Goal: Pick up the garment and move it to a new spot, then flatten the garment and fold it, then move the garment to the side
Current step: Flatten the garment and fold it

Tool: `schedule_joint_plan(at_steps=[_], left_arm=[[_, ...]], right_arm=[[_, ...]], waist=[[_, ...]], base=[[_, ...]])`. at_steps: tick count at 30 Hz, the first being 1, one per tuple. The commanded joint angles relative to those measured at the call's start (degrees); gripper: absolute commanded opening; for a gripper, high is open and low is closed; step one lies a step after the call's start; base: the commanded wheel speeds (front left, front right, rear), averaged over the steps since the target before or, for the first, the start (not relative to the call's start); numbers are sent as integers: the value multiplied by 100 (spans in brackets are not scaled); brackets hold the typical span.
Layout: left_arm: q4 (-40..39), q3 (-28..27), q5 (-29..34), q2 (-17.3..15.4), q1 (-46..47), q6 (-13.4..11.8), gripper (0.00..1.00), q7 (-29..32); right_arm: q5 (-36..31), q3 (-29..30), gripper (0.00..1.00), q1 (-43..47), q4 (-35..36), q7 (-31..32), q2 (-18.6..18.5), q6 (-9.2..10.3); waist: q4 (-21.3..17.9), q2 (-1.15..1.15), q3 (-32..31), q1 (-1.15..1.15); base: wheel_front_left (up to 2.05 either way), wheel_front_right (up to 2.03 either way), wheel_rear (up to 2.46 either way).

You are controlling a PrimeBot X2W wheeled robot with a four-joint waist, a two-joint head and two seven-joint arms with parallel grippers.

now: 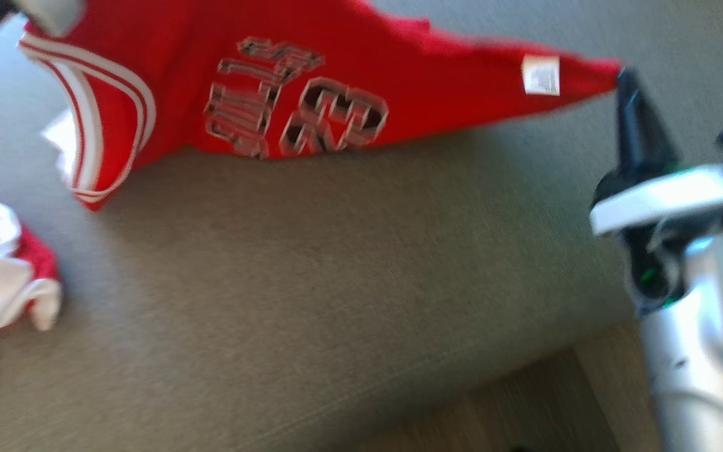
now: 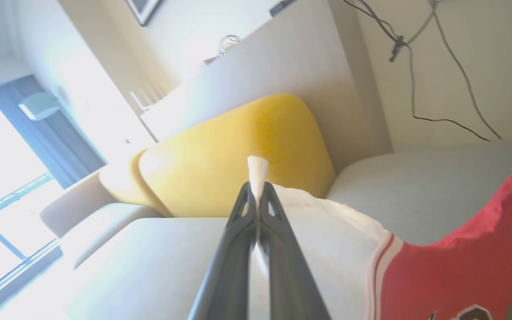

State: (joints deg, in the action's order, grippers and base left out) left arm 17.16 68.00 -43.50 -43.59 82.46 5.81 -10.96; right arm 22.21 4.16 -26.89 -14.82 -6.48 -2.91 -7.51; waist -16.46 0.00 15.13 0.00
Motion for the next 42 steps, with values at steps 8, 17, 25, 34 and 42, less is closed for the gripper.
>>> schedule_joint_plan(at_steps=[8, 17, 25, 34, 42], left_arm=[[-489, -943, -1189, -992, -303, -108, 0, -160], [-681, -1275, -2099, -1006, -172, -18, 0, 181], [-114, -1111, -1712, -732, 513, 46, 0, 635], [915, -823, -581, -88, 1660, 111, 0, 331], [1708, -864, 1025, 609, 2710, -580, 0, -393]], right_arm=[[477, 372, 0, -1504, 303, 1482, -386, 2], [465, 487, 0, -3112, -208, 2252, -680, 2], [-348, 51, 0, -4159, -1311, 2049, -1000, 2], [-1004, -144, 0, -5374, -2471, 1407, -1015, 2], [-1731, 53, 0, -6326, -3203, -103, -1027, 2]], waist=[[1065, 0, -1345, 0], [1471, 0, -1317, 0], [1531, 0, -578, 0], [1470, 0, 732, 0], [1574, 0, 1623, 0]], base=[[0, 0, 0], [0, 0, 0], [0, 0, 0], [0, 0, 0], [0, 0, 0]])
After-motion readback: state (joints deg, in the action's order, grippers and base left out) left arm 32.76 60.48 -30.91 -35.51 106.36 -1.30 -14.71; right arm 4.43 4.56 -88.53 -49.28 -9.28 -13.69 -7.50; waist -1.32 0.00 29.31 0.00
